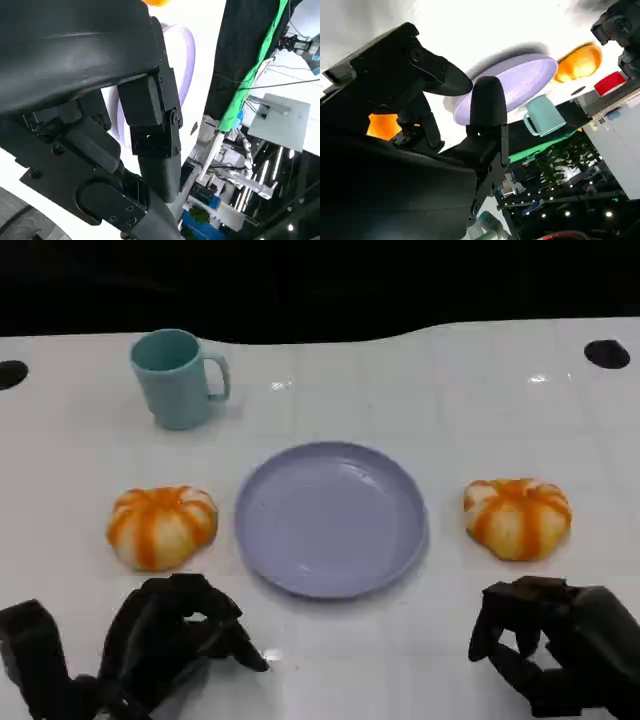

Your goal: Grasp the bread from the table and place it into the plate.

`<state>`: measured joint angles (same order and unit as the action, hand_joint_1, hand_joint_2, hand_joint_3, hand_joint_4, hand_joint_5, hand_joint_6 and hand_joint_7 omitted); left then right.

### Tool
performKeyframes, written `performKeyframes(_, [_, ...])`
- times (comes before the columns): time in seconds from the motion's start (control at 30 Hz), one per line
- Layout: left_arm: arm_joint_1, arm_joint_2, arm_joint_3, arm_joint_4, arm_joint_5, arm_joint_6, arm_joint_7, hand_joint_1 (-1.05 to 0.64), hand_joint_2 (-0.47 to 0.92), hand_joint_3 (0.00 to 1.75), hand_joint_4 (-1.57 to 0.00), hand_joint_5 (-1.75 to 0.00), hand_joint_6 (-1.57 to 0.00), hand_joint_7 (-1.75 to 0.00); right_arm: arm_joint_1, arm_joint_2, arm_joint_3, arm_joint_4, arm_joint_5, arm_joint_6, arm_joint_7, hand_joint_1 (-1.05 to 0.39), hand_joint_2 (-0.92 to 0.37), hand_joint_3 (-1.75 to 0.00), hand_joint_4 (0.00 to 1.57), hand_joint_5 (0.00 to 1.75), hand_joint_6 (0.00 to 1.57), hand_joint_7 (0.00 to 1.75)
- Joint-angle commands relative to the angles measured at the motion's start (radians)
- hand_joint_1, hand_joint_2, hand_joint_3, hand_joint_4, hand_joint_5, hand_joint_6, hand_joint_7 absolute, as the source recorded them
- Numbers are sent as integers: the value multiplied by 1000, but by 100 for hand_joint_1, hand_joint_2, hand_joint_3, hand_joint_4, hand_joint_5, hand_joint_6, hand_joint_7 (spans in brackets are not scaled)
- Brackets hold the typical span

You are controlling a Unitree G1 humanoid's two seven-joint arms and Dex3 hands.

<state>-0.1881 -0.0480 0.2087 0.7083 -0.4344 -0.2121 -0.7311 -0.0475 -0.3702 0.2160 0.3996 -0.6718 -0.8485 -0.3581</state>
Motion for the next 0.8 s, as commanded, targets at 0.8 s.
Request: performKeyframes(0.8, [-12, 26, 12, 4, -1, -2, -4, -105, 67, 0, -157, -61, -157, -34, -33, -14, 0, 22, -9, -8, -26, -10, -42, -116, 78, 174, 66, 140])
